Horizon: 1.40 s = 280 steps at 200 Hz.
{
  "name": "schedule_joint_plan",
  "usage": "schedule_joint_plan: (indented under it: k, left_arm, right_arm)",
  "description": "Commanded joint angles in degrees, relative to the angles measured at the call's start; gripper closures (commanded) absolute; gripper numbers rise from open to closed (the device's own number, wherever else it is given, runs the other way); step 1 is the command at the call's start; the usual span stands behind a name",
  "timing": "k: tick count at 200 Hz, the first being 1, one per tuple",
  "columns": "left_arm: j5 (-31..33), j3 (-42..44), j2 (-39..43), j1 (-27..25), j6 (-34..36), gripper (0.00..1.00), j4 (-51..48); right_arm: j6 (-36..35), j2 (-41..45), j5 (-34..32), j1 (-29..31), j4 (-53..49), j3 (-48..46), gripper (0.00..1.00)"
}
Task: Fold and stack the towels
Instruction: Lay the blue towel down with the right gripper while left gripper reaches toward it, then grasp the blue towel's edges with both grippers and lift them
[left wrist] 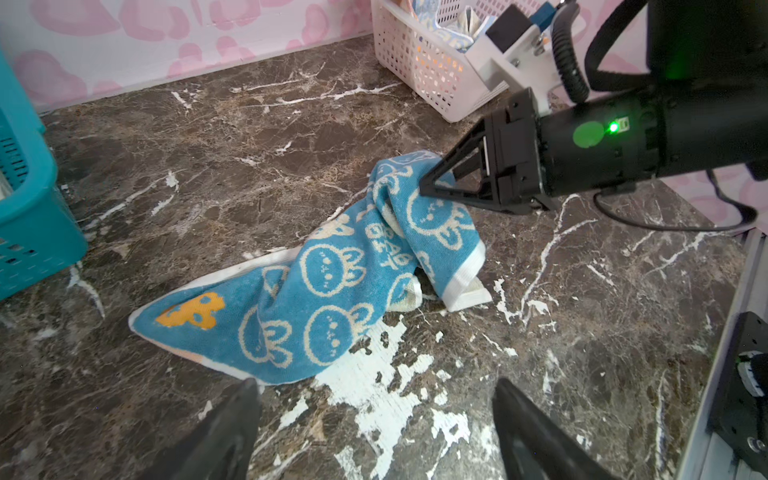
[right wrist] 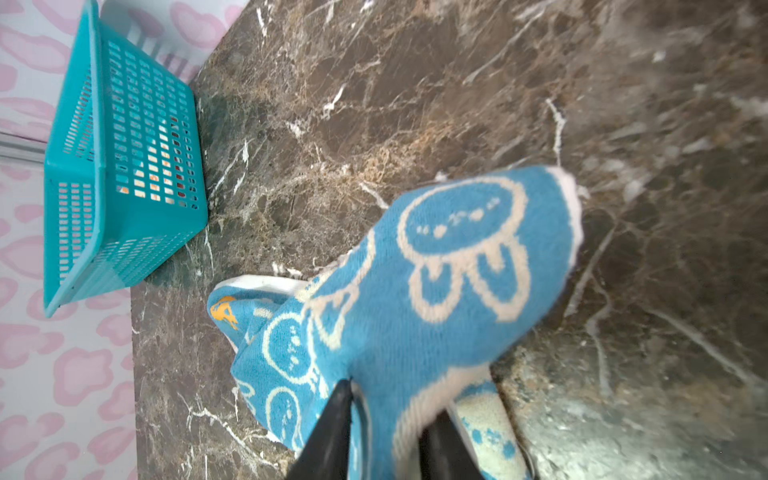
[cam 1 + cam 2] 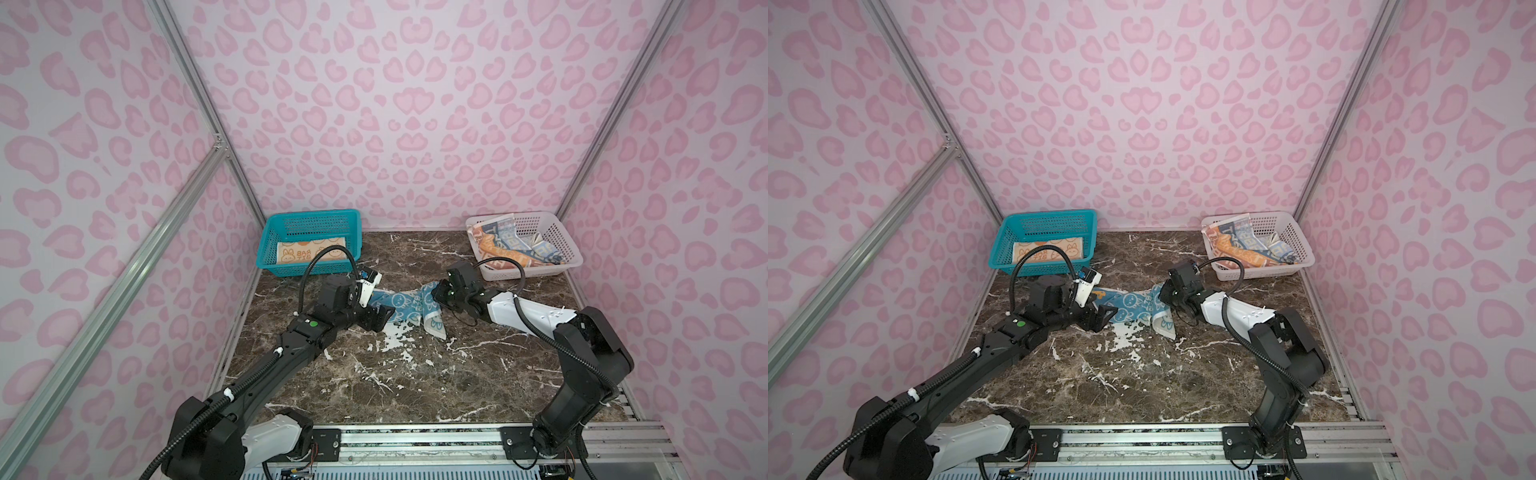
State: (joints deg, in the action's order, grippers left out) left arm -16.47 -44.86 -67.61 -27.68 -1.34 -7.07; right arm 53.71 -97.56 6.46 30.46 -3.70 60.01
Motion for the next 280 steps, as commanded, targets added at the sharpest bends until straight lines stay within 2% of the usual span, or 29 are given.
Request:
schedule_joint_plan:
  k: [1, 20, 36, 61, 76, 125, 159, 184, 214, 232, 250, 252, 258, 280]
  left_arm:
    - [0.75, 0.16, -1.45, -1.99, 0.02, 0.12, 3.52]
    - [0.89, 0.21, -3.78, -4.77, -1.95, 0.12, 4.8]
    - [0.91, 0.32, -6.38, -7.06, -3.92, 0.12, 6.42]
    - [1.02, -0.53, -10.73, -10.87, -6.16, 0.13, 7.86]
    - [2.0, -0.72, -12.8, -12.83, -6.82, 0.13, 9.44]
    - [3.55, -1.25, -21.24, -17.42, -9.26, 0.13, 13.9]
    - [4.16, -3.5, -27.4, -17.94, -10.43, 0.14, 16.12]
    - [5.53, -5.97, -30.95, -17.96, -10.44, 0.2, 16.24]
    - [5.3, -8.58, -34.6, -17.88, -10.02, 0.4, 17.19]
    - [3.85, -10.18, -36.83, -17.93, -9.9, 0.48, 16.49]
    - [2.49, -10.69, -38.0, -17.88, -10.24, 0.63, 16.32]
    - [2.38, -10.69, -38.07, -17.85, -10.19, 0.67, 16.33]
    - [1.99, -10.81, -38.2, -17.79, -10.33, 0.73, 16.15]
    - [0.97, -11.47, -37.88, -17.33, -9.95, 0.86, 14.64]
  right_arm:
    - [-5.31, 1.46, -1.43, -1.07, -1.03, 0.88, 0.62]
    - [-11.59, 3.71, -3.55, -1.91, -5.08, 2.18, 0.5]
    - [-18.6, 5.11, -4.94, -2.4, -8.54, 3.28, 0.45]
    - [-30.53, 6.69, -6.13, -2.75, -13.86, 4.03, 0.41]
    - [-34.52, 7.83, -8.28, -2.93, -16.34, 2.82, 0.41]
    - [-39.1, 13.59, -6.9, -4.35, -16.37, -5.34, 0.4]
    - [-39.44, 16.32, -3.76, -4.61, -15.25, -9.24, 0.4]
    - [-39.04, 17.08, -3.3, -4.56, -14.61, -11.12, 0.4]
    - [-39.26, 18.01, -0.47, -4.6, -10.49, -14.23, 0.39]
    - [-39.43, 18.37, 2.5, -4.44, -6.25, -16.69, 0.39]
    - [-39.26, 18.12, 4.95, -3.96, -1.61, -19.1, 0.38]
    - [-39.27, 17.95, 5.16, -3.86, -0.98, -19.33, 0.38]
    - [-39.11, 17.62, 5.65, -3.6, 0.28, -20.09, 0.38]
    - [-37.39, 14.92, 6.79, -3.32, 4.41, -21.48, 0.38]
